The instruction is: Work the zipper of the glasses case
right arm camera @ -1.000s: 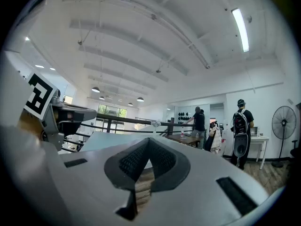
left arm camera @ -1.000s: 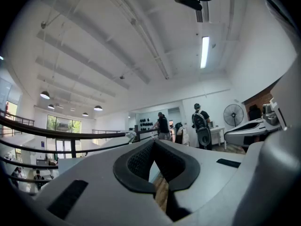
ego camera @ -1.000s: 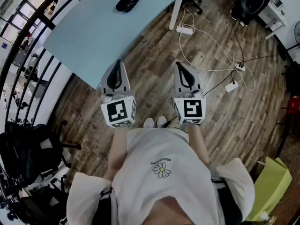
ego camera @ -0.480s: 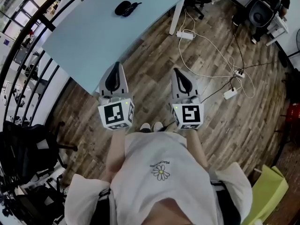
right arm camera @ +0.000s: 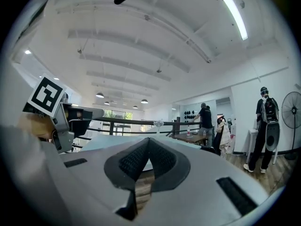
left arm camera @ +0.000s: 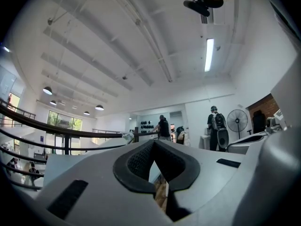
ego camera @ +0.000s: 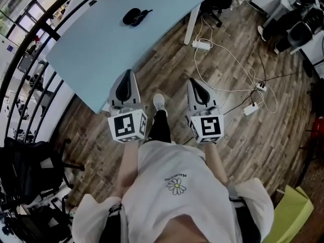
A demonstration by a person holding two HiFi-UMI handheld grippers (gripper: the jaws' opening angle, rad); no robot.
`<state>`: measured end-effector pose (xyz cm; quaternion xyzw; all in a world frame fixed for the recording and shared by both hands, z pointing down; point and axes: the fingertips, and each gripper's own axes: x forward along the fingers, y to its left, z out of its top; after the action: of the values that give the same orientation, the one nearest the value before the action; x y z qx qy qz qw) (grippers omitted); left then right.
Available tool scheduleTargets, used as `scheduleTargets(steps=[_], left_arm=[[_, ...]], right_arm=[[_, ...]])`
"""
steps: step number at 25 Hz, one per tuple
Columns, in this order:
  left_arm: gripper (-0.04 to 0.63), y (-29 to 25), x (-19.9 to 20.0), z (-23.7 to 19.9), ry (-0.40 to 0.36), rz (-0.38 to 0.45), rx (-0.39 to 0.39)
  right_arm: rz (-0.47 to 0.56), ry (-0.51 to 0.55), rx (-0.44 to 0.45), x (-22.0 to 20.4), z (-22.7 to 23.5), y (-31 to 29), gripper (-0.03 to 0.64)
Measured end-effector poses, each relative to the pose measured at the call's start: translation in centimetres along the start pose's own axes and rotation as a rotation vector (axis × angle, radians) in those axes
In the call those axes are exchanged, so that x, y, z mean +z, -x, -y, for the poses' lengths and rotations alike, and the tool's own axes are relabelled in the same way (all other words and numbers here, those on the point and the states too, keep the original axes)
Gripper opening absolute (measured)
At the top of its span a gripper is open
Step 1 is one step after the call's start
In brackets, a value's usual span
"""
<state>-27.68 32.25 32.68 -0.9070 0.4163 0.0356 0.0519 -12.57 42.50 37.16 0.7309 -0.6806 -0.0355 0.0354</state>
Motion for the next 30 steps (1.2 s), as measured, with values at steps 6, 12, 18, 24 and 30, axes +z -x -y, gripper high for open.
scheduleTargets(steps=[6, 12, 18, 24, 30], left_arm=[[0.014, -8.5, -1.3, -2.0, -0.004, 0.027, -0.009], [0.014, -19.9, -2.8, -4.9, 0.001, 0.034, -0.007], [0.014, -31.6, -2.4, -9.5, -0.02, 0.073, 0.006], [0.014, -39.9, -2.9, -15.6, 0.021, 0.072, 0.064], [0.014, -42.9, -5.2, -17.2, 0.037, 0.027, 0.145]], right_arm=[[0.001, 0.045, 0.041, -1.2, 3.0, -7.6, 0.008], [-0.014, 0.047, 0.081, -1.5, 6.7, -19.4, 0.008], [-0.016, 0.051, 0.139, 0.6, 9.7, -32.5, 0.008], [-0.041, 0.028, 0.186, 0.8, 10.4, -43.0, 0.008], [-0.014, 0.033, 0.244, 0.5, 11.4, -47.7, 0.008]])
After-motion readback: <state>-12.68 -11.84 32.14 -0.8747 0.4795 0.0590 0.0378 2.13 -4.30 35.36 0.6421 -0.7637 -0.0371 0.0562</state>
